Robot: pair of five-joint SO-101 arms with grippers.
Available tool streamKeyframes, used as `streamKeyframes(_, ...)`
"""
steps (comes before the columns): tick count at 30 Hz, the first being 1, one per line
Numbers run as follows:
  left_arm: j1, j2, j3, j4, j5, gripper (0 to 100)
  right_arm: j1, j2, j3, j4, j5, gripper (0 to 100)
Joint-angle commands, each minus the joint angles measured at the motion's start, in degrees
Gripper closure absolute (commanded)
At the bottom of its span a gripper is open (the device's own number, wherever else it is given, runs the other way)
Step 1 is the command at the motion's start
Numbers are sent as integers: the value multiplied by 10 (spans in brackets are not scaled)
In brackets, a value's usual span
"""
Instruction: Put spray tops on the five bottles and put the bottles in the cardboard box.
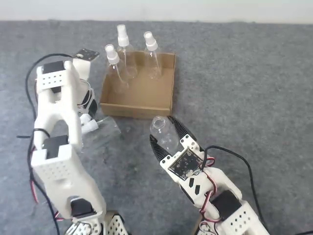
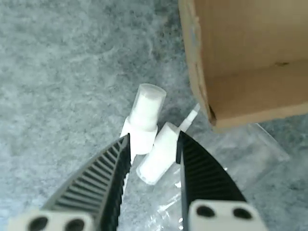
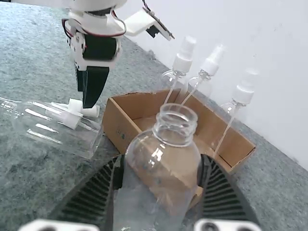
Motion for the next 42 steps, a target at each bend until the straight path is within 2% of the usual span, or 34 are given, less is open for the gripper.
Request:
streamKeyframes(1, 5, 17, -32, 5, -5, 852, 8, -24, 10, 2, 4, 898)
streamKeyframes(8, 6, 66, -59, 4, -6, 853, 8, -24, 10, 2, 4, 898)
streamKeyframes(14, 7, 121, -94, 9, -6, 928, 10, -23, 10, 2, 4, 898)
streamKeyframes(23, 4, 155, -109, 12, -5, 949, 22, -25, 10, 2, 2, 898)
streamKeyframes(25, 4, 155, -110, 25, -6, 990, 22, -25, 10, 2, 2, 898)
streamKeyframes(30, -4, 154, -125, 68, -6, 990, 22, -25, 10, 2, 2, 898)
streamKeyframes(36, -39, 154, -215, 136, -6, 991, 22, -24, 10, 2, 2, 898)
streamKeyframes(42, -76, 122, -224, 136, -4, 991, 22, -24, 10, 2, 2, 898)
